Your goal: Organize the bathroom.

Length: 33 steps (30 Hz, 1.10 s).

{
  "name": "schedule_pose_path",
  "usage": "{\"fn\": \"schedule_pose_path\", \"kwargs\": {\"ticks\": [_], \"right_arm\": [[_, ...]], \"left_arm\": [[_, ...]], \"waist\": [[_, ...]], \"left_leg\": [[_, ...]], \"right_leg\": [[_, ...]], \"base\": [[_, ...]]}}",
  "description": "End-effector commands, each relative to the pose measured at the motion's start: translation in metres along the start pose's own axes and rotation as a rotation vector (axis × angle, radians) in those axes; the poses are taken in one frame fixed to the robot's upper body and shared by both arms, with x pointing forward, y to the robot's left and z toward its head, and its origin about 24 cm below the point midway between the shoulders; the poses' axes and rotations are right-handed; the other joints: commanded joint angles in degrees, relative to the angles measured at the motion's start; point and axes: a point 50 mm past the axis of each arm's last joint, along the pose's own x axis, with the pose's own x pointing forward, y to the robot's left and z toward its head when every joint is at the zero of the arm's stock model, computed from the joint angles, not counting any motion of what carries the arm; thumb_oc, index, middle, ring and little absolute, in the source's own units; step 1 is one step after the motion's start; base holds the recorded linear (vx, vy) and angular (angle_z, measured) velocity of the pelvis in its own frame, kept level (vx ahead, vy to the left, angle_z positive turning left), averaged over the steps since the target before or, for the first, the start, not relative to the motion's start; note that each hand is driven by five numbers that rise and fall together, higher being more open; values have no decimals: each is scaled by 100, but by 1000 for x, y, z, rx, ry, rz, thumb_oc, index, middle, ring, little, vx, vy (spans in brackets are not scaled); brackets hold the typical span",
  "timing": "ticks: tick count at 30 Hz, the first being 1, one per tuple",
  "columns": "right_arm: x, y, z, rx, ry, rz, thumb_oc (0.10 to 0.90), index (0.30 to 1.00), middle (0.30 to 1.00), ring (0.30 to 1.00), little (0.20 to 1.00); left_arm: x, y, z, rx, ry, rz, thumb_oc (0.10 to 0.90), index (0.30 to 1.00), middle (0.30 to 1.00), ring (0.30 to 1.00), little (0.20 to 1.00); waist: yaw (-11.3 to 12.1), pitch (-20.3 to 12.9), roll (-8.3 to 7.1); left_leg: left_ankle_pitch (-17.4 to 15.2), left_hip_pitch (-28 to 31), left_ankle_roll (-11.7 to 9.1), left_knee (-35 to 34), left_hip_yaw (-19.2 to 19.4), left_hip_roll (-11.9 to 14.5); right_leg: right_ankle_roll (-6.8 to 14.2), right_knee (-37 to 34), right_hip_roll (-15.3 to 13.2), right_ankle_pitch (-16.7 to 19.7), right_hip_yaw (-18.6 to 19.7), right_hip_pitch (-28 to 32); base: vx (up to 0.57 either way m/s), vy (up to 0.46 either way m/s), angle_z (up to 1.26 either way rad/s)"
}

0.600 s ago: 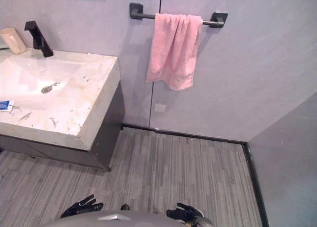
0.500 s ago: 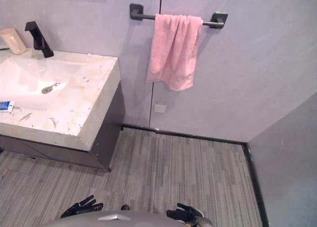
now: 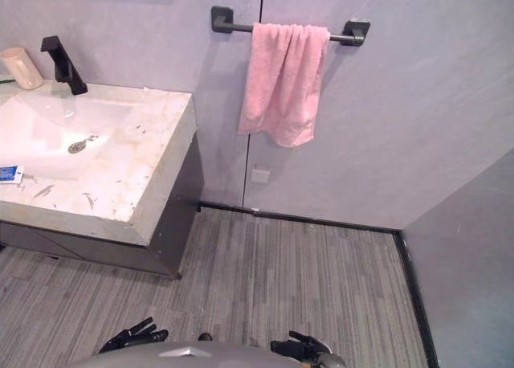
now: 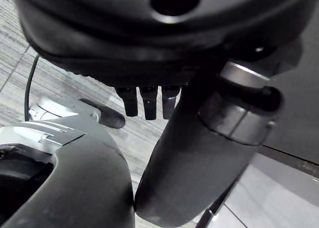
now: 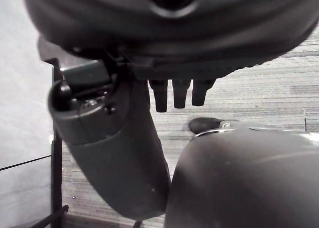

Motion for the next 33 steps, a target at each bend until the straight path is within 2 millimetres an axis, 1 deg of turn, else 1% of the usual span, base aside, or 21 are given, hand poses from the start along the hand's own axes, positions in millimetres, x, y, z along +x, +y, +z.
{"fn": "schedule_pose_path", "kwargs": {"ticks": [1, 3, 8, 10, 15, 17, 18, 19, 20, 21, 22, 24, 25, 26, 27, 28, 29, 30, 31, 33], "right_arm": [[-3, -9, -15, 13, 54, -60, 800, 900, 900, 900, 900], [-2, -9, -14, 21, 40, -65, 800, 900, 900, 900, 900], [-2, -10, -13, 25, 34, -77, 800, 900, 900, 900, 900], [-3, -11, -12, 19, 32, -81, 800, 900, 900, 900, 900], [-2, -10, -12, 27, 23, -85, 800, 900, 900, 900, 900], [-2, -10, -10, 28, 16, -84, 800, 900, 900, 900, 900], [-2, -10, -8, 32, 3, -80, 800, 900, 900, 900, 900], [-2, -10, -8, 32, 3, -80, 800, 900, 900, 900, 900], [-2, -10, -8, 31, -3, -78, 800, 900, 900, 900, 900], [-2, -10, -7, 31, -11, -75, 800, 900, 900, 900, 900], [-2, -10, -6, 31, -14, -73, 800, 900, 900, 900, 900], [-2, -10, -4, 18, -19, -72, 800, 900, 900, 900, 900], [-2, -11, -3, 19, -20, -76, 800, 900, 900, 900, 900], [-2, -12, -3, 20, -20, -78, 800, 900, 900, 900, 900], [-2, -12, -2, 17, -19, -77, 800, 900, 900, 900, 900], [-2, -11, -2, 17, -16, -78, 800, 900, 900, 900, 900], [-2, -12, -4, 19, -7, -77, 800, 900, 900, 900, 900], [-2, -12, -6, 20, 1, -77, 800, 900, 900, 900, 900], [-2, -11, -8, 22, 11, -72, 800, 900, 900, 900, 900], [-2, -9, -11, 31, 20, -67, 800, 900, 900, 900, 900]], "left_arm": [[-2, -2, -25, 21, 111, -15, 800, 900, 900, 900, 900], [-2, -1, -24, 29, 113, -10, 800, 900, 900, 900, 900], [-2, 0, -23, 32, 111, -8, 800, 900, 900, 900, 900], [-2, 1, -23, 27, 113, -1, 800, 900, 900, 900, 900], [-2, 1, -24, 42, 124, 1, 800, 900, 900, 900, 900], [-3, 2, -25, 45, 127, -1, 800, 900, 900, 900, 900], [-3, 4, -25, 52, 132, 9, 800, 900, 900, 900, 900], [-3, 4, -25, 52, 132, 9, 800, 900, 900, 900, 900], [-4, 5, -25, 52, 133, 16, 800, 900, 900, 900, 900], [-4, 7, -25, 45, 134, 31, 800, 900, 900, 900, 900], [-4, 7, -24, 42, 133, 36, 800, 900, 900, 900, 900], [-4, 9, -20, 33, 120, 41, 800, 900, 900, 900, 900], [-3, 9, -17, 31, 110, 41, 800, 900, 900, 900, 900], [-3, 8, -16, 29, 106, 41, 800, 900, 900, 900, 900], [-3, 11, -11, 17, 94, 41, 800, 900, 900, 900, 900], [-4, 12, -10, 15, 93, 44, 800, 900, 900, 900, 900], [-4, 14, -9, 23, 97, 48, 800, 900, 900, 900, 900], [-5, 15, -10, 29, 104, 51, 800, 900, 900, 900, 900], [-5, 16, -12, 27, 111, 56, 800, 900, 900, 900, 900], [-9, 21, -21, 0, 128, 66, 800, 900, 900, 900, 900]], "waist": [[-17, 38, 76], [-36, 62, 82], [-55, 96, 108], [-66, 124, 136], [-73, 159, 162], [-72, 192, 184], [-102, 261, 251], [-102, 261, 251], [-121, 297, 269], [-172, 372, 273], [-188, 397, 248], [-238, 486, 141], [-280, 530, 62], [-302, 558, 28], [-357, 636, -18], [-365, 654, -21], [-367, 655, -35], [-367, 651, -57], [-359, 648, -69], [-313, 604, -78]], "left_leg": [[-670, -82, -54, 432, 257, -143], [-696, -83, -20, 483, 256, -163], [-721, -102, 12, 550, 245, -195], [-783, -140, 58, 689, 220, -252], [-861, -218, 116, 900, 200, -314], [-907, -253, 154, 1008, 197, -351], [-969, -262, 232, 1096, 197, -360], [-969, -262, 232, 1096, 197, -360], [-992, -256, 255, 1118, 202, -373], [-1050, -204, 250, 1158, 230, -397], [-1092, -183, 229, 1190, 242, -412], [-1339, -161, 146, 1383, 232, -454], [-1528, -168, 112, 1535, 222, -492], [-1613, -179, 93, 1621, 218, -501], [-1817, -224, 24, 1873, 177, -443], [-1890, -251, -4, 1979, 164, -395], [-1926, -289, -36, 2073, 153, -337], [-1971, -284, -77, 2165, 136, -287], [-2014, -265, -126, 2243, 169, -204], [-2051, -83, -244, 2313, 355, 120]], "right_leg": [[652, 634, -579, 64, -642, -378], [684, 801, -635, 85, -604, -435], [711, 927, -694, 94, -566, -484], [743, 1109, -795, 95, -527, -538], [768, 1424, -933, 122, -475, -649], [749, 1717, -1060, 211, -479, -761], [711, 2504, -1163, 376, -464, -1094], [711, 2504, -1163, 376, -464, -1094], [701, 2776, -1205, 458, -438, -1277], [702, 2838, -1326, 645, -445, -1535], [723, 2644, -1389, 715, -468, -1588], [851, 1773, -1598, 1002, -465, -1693], [955, 1227, -1731, 1260, -397, -1794], [1003, 997, -1795, 1385, -343, -1846], [1054, 736, -1925, 1585, -157, -1995], [1069, 727, -1938, 1584, -100, -2004], [1100, 726, -1938, 1483, -48, -1946], [1121, 751, -1968, 1497, -21, -1898], [1144, 812, -1988, 1467, -60, -1834], [1168, 1179, -1966, 1210, -309, -1751]], "base": [[7, 21, -5], [17, 30, -8], [8, 30, -6], [14, 63, -4], [19, 56, -1], [34, 91, 0], [28, 92, 0], [31, 92, -11], [51, 16, -20], [80, -12, -37], [135, -117, -38], [172, -250, -23], [157, -264, -3], [202, -324, -5], [191, -282, 1], [222, -299, 6], [184, -206, 19], [215, -223, 31], [291, -271, 45], [345, -289, 41]]}}
